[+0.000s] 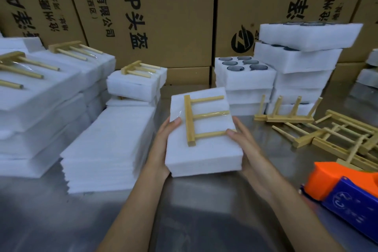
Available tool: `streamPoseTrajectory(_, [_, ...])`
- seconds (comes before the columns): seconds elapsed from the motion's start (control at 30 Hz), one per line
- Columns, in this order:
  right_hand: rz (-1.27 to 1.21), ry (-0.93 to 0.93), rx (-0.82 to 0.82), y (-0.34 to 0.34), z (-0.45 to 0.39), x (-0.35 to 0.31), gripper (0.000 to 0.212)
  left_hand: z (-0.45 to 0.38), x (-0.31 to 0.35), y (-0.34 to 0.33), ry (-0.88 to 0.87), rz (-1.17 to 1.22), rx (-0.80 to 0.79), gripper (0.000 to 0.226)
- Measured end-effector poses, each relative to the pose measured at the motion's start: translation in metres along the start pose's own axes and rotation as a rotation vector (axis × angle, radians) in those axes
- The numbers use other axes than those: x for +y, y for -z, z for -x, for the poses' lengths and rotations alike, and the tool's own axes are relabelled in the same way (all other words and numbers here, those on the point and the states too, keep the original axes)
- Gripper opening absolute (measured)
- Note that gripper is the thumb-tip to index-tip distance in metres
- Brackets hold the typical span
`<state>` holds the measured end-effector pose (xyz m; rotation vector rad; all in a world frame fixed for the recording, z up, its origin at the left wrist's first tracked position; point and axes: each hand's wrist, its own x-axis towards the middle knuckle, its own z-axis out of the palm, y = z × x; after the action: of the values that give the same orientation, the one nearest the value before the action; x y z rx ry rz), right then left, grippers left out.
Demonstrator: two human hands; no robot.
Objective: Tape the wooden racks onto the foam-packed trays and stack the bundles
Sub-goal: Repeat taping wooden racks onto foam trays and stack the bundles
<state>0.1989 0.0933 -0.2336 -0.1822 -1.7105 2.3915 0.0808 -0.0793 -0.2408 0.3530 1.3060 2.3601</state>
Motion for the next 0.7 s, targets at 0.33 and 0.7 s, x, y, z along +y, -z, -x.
streamPoseTrajectory(0.33, [-0.310, -0.089, -0.003, -0.021, -0.037, 0.003, 0.047, -0.025, -0.008, 0.026, 0.117, 0.575, 0.099, 0.027])
streamPoseTrajectory(0.7, [-0.167, -0.073, 0.249, -0.078, -0.187, -0.005, 0.050, -0.044, -0.015, 0.034, 0.254, 0.514, 0.136, 0.041])
